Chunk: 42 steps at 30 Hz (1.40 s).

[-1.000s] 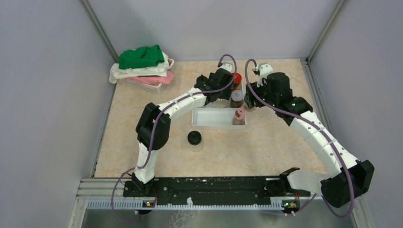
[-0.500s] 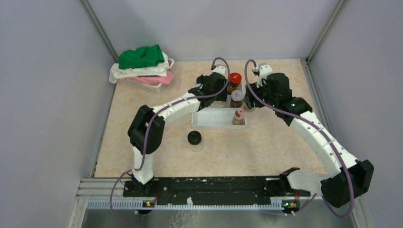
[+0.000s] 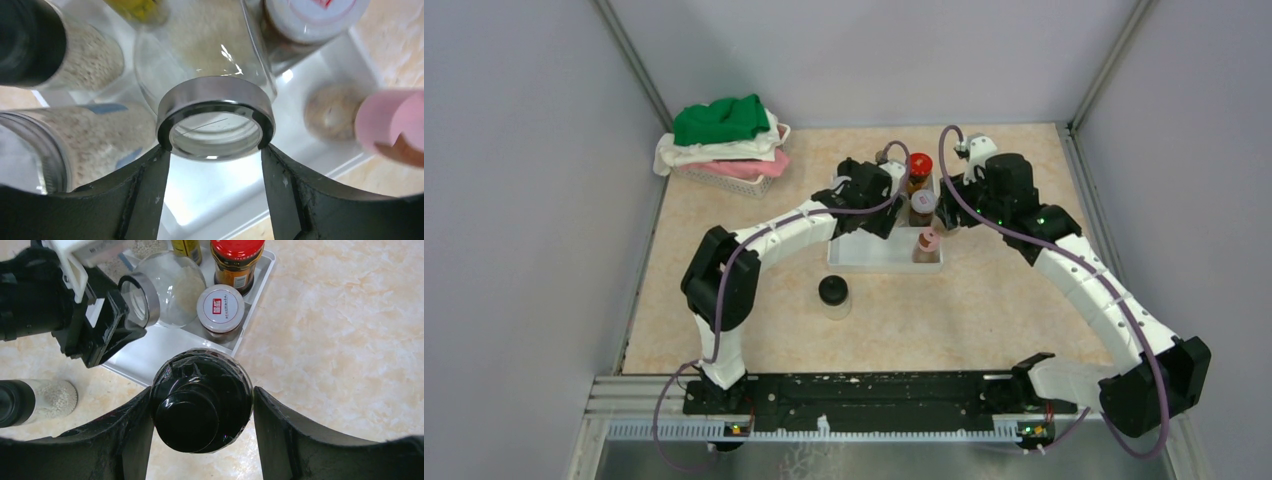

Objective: Organize the condiment bottles
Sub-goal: Place the bottle in the storage box.

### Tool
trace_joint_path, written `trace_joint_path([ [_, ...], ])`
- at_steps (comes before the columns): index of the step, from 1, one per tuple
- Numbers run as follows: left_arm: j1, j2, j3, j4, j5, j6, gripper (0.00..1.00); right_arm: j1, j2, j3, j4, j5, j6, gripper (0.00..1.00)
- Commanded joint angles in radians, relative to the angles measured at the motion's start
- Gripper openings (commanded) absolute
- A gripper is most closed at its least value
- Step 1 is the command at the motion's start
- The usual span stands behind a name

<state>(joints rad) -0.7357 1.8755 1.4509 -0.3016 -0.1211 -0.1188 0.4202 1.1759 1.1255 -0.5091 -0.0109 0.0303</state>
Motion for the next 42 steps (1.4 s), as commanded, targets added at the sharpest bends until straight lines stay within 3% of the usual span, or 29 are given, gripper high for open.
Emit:
trace_joint_path([
  [1,0.004,-0.058,-0.007,-0.091,0.151,0.09,0.46,-0.011,-0.034,0.01,0.066,-0.019,0.016,0.25],
  [8,0.08,-0.053,0.059,-0.191,0.221,0.147,0.48,-0.011,-0.041,0.002,0.065,-0.024,0.021,0.25],
  [19,0.089,-0.063,0.132,-0.194,0.239,0.127,0.5,-0.011,-0.042,-0.002,0.069,-0.035,0.029,0.24],
  [23,0.088,-0.108,0.126,-0.175,0.271,0.121,0.69,-0.01,-0.038,0.011,0.064,-0.049,0.029,0.24],
  [34,0.09,-0.27,0.08,-0.157,0.141,0.12,0.71,0.0,-0.013,0.058,0.051,-0.21,0.041,0.2],
  [42,0.091,-0.36,0.063,-0.213,0.01,0.068,0.71,0.175,0.106,0.186,0.028,-0.197,0.016,0.19],
])
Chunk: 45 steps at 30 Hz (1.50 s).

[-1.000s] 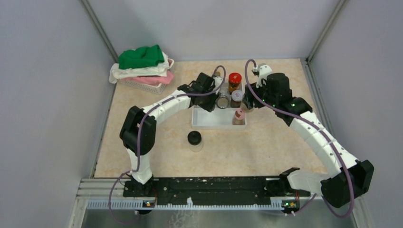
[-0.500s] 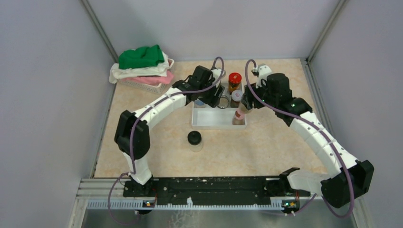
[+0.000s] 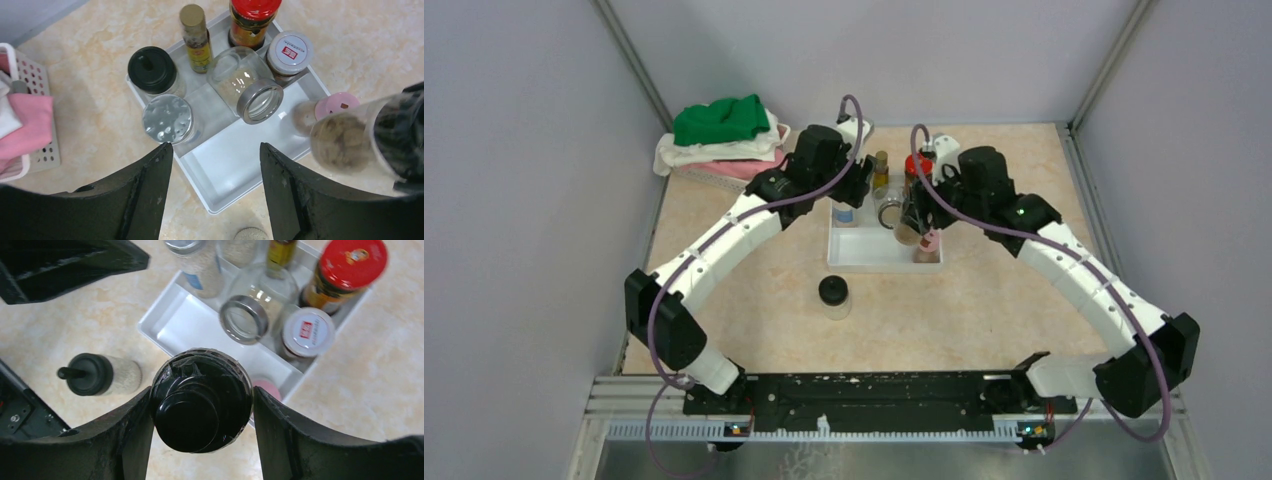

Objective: Organize the condiment bottles
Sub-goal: Place the bottle in the storage box.

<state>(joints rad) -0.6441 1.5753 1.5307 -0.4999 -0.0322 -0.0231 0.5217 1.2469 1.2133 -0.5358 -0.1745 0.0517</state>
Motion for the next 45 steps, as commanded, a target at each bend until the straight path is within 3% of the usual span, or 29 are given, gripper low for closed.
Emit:
trace_joint_path([
  [1,-0.001,-0.071,-0.021,-0.021,-0.101,-0.037,0.71,0.091,0.051,0.106,0.063,-0.033,-0.001,0.19],
  [6,0.007,-0.142,-0.035,-0.072,-0.183,-0.08,0.73,0.167,0.146,0.137,0.117,-0.03,0.011,0.18],
  [18,0.011,-0.313,-0.072,-0.159,-0.189,-0.118,0.75,0.235,0.372,0.088,0.385,-0.005,-0.001,0.14],
  [33,0.014,-0.344,-0.118,-0.156,-0.186,-0.097,0.75,0.243,0.64,0.135,0.521,0.054,-0.031,0.13],
  [36,0.018,-0.344,-0.124,-0.152,-0.18,-0.094,0.75,0.245,0.644,0.133,0.522,0.069,-0.027,0.18],
  [41,0.024,-0.347,-0.13,-0.147,-0.172,-0.09,0.75,0.244,0.613,0.122,0.497,0.086,-0.033,0.51],
  [45,0.025,-0.35,-0.136,-0.141,-0.163,-0.093,0.75,0.246,0.542,0.101,0.488,0.1,-0.038,0.68],
])
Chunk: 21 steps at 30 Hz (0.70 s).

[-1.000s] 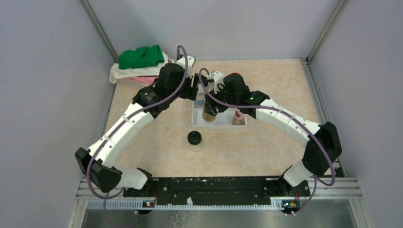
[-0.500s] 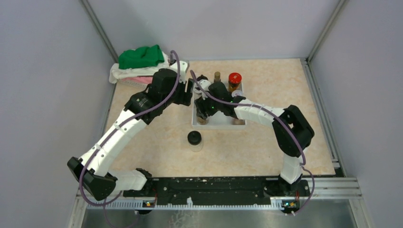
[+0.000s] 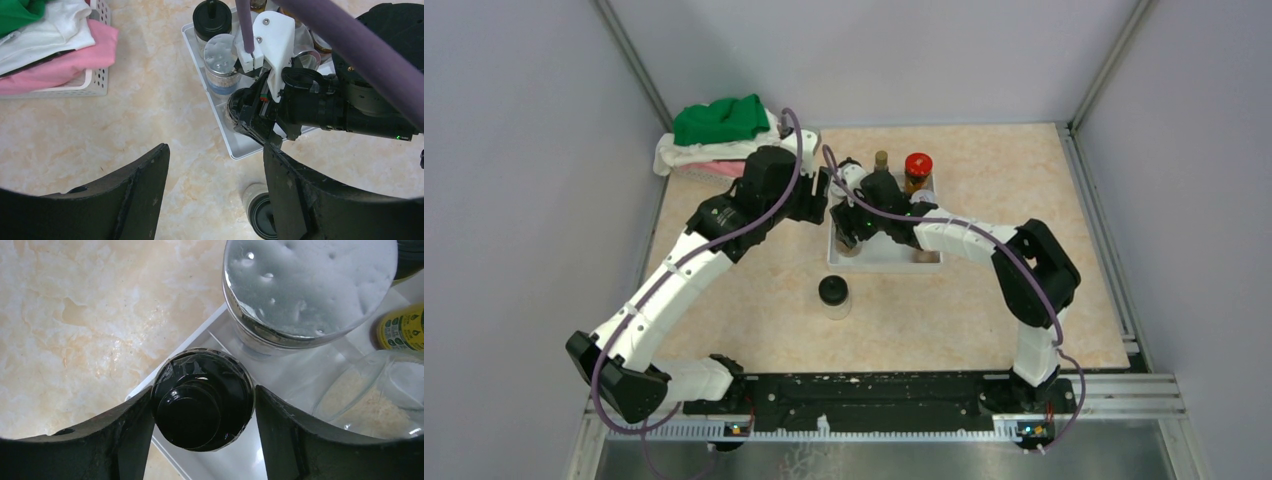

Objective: Organize the condiment bottles
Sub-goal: Place the bottle in the storage box, then adjust the bottle in the storage box.

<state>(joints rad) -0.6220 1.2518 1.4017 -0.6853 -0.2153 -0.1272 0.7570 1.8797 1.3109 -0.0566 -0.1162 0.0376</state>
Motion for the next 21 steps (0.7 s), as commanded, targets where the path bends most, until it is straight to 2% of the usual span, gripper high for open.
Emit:
trace_joint_path([
  [1,0.003,-0.027,-0.01,0.044,0.023,0.009,0.75,0.011,-0.111,0.002,0.001,0.046,-0.025,0.7],
  [10,0.003,-0.043,-0.032,0.045,0.034,-0.004,0.75,0.011,-0.291,0.045,-0.102,0.076,-0.033,0.85],
  [16,0.003,-0.058,-0.031,0.036,0.033,-0.011,0.75,0.009,-0.336,0.078,-0.257,0.232,-0.118,0.84],
  [21,0.004,-0.059,-0.03,0.032,0.046,-0.015,0.75,-0.002,-0.313,0.024,-0.275,0.285,-0.168,0.83],
])
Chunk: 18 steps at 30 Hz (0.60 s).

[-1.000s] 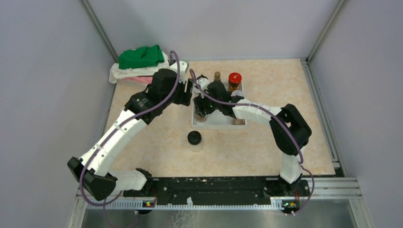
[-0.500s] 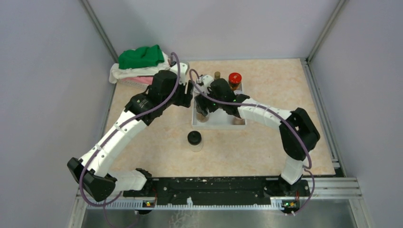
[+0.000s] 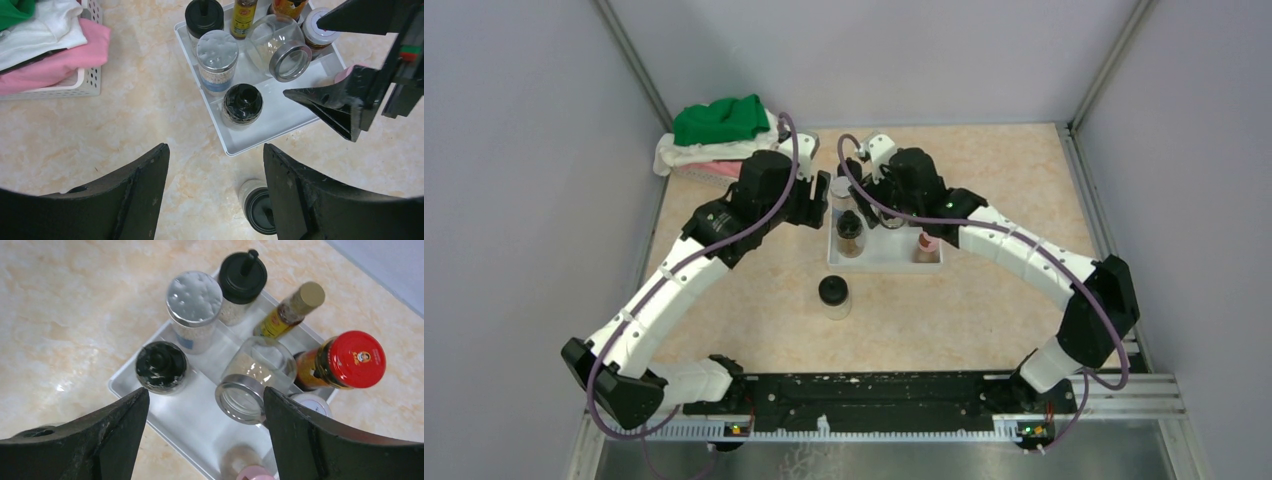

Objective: Organize the condiment bottles
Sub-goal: Adjust the bottle in the storage box.

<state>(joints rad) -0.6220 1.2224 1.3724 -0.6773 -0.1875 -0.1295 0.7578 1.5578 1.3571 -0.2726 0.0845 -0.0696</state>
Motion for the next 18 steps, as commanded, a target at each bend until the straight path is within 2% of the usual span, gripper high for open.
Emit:
trace_joint_path([
  [1,0.004,-0.03,-0.001,0.024,0.019,-0.015,0.75,-0.004,0.019,-0.032,-0.055,0.093,-0.061,0.82],
  [6,0.004,-0.035,0.001,0.02,0.02,-0.015,0.75,-0.007,0.055,-0.076,0.005,0.113,-0.06,0.83],
  [18,0.002,-0.032,0.008,0.011,0.008,0.0,0.75,-0.023,0.184,-0.04,0.032,0.132,-0.096,0.83],
])
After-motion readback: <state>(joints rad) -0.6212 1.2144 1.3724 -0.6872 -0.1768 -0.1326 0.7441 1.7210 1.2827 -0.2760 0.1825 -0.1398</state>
